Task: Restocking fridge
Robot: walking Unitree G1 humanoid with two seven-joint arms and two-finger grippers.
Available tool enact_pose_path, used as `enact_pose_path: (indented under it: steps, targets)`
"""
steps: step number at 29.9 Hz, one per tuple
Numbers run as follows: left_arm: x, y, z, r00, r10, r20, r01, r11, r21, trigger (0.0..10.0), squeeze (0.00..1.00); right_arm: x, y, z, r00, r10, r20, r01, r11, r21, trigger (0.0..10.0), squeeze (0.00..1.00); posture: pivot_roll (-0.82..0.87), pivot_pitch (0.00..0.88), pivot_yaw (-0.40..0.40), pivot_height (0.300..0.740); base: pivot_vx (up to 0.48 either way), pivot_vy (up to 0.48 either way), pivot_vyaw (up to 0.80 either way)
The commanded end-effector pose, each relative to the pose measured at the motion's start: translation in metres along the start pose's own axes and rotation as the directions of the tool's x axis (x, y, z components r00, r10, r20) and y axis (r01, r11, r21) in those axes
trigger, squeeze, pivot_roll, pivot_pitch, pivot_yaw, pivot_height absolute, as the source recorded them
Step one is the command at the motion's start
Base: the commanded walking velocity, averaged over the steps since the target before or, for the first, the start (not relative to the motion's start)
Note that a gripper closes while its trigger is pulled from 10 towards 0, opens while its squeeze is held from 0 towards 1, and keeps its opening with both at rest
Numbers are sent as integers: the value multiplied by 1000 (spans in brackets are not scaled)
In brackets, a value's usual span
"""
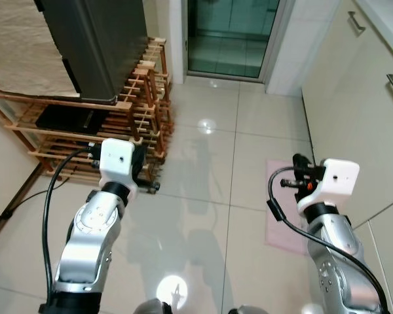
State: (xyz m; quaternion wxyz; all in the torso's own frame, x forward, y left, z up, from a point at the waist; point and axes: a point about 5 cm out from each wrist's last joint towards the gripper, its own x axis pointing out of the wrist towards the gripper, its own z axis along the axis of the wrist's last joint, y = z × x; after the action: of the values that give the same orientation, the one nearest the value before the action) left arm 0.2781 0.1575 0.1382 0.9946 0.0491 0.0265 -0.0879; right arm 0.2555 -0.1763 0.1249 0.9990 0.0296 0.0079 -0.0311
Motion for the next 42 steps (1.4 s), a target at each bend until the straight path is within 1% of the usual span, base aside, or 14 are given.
enact_pose_path:
  steps: [1, 2, 3, 4, 8, 13, 17, 19, 21, 24, 27, 29, 32, 42]
  targets:
    - [-3, 0, -6, 999, 20, -37, -20, 1000, 18, 10000, 0, 1, -2, 0, 1000, -31, -4, 31, 999, -45, 10000, 0, -24, 71, -10, 740, 0, 0, 0]
    - [-3, -2, -3, 1000, 13, -28, -12, 999, 35, 10000, 0, 2, 0, 1, 1000, -4, -8, 4, 1000, 7, 10000, 0, -15, 61, -28, 740, 0, 0, 0]
    - [-3, -2, -1, 1000, 9, -20, -8, 998, 56, 10000, 0, 3, 1, 1, 1000, -8, -8, 8, 1000, 25, 10000, 0, -14, 59, -31, 740, 0, 0, 0]
    - [-2, -3, 1, 1000, 8, -11, -7, 998, 67, 10000, 0, 4, 1, 0, 1000, -17, -13, 18, 999, 28, 10000, 0, -14, 59, -31, 740, 0, 244, 0]
    - [0, -1, 2, 999, 32, -11, -31, 998, 51, 10000, 0, 10, 3, -4, 998, -47, -35, 49, 998, 38, 10000, 0, -13, 54, -38, 740, 0, 307, 0]
    - [4, -1, 6, 1000, 27, -9, -26, 998, 56, 10000, 0, 12, 9, -5, 998, -4, -65, 9, 997, 81, 10000, 0, -5, 44, -44, 740, 0, 308, 0]
    - [8, 1, 9, 1000, 28, -10, -27, 998, 63, 10000, 0, 13, 15, -4, 998, 3, -55, 3, 995, 97, 10000, 0, -4, 34, -9, 740, 0, 308, 0]
    - [11, 2, 11, 1000, 18, -11, -17, 998, 56, 10000, 0, 13, 16, -1, 999, -5, -33, 9, 991, 131, 10000, 0, -5, 37, 9, 740, 0, 0, 0]
    - [15, 2, 13, 1000, -1, -10, 2, 998, 61, 10000, 0, 13, 12, -3, 997, -52, -51, 58, 991, 121, 10000, 0, -2, 36, 35, 740, 0, 307, 0]
    - [19, 4, 15, 1000, -27, -15, 28, 997, 76, 10000, 0, 11, 6, -5, 995, -98, -25, 100, 994, 52, 10000, 0, -4, 33, 75, 740, 0, 309, 0]
    - [23, 7, 17, 999, -29, -17, 30, 997, 73, 10000, 0, 9, 5, -8, 993, -110, -50, 114, 990, 85, 10000, 0, -4, 34, 93, 740, 0, 307, 0]
    - [25, 8, 18, 1000, -25, -18, 27, 997, 75, 10000, 0, 9, 8, -9, 995, -85, -58, 89, 994, 68, 10000, 0, -4, 33, 94, 740, 0, 2, 0]
    - [27, 9, 18, 1000, -17, -17, 18, 997, 72, 10000, 0, 10, 12, -12, 994, -68, -90, 74, 995, 73, 10000, 0, -3, 28, 78, 740, 0, 102, 0]
    - [20, 5, 8, 999, 19, -31, -17, 999, 47, 10000, 0, 22, 16, -7, 996, -23, -84, 27, 999, 46, 10000, 0, -7, 21, 19, 740, 0, 309, -117]
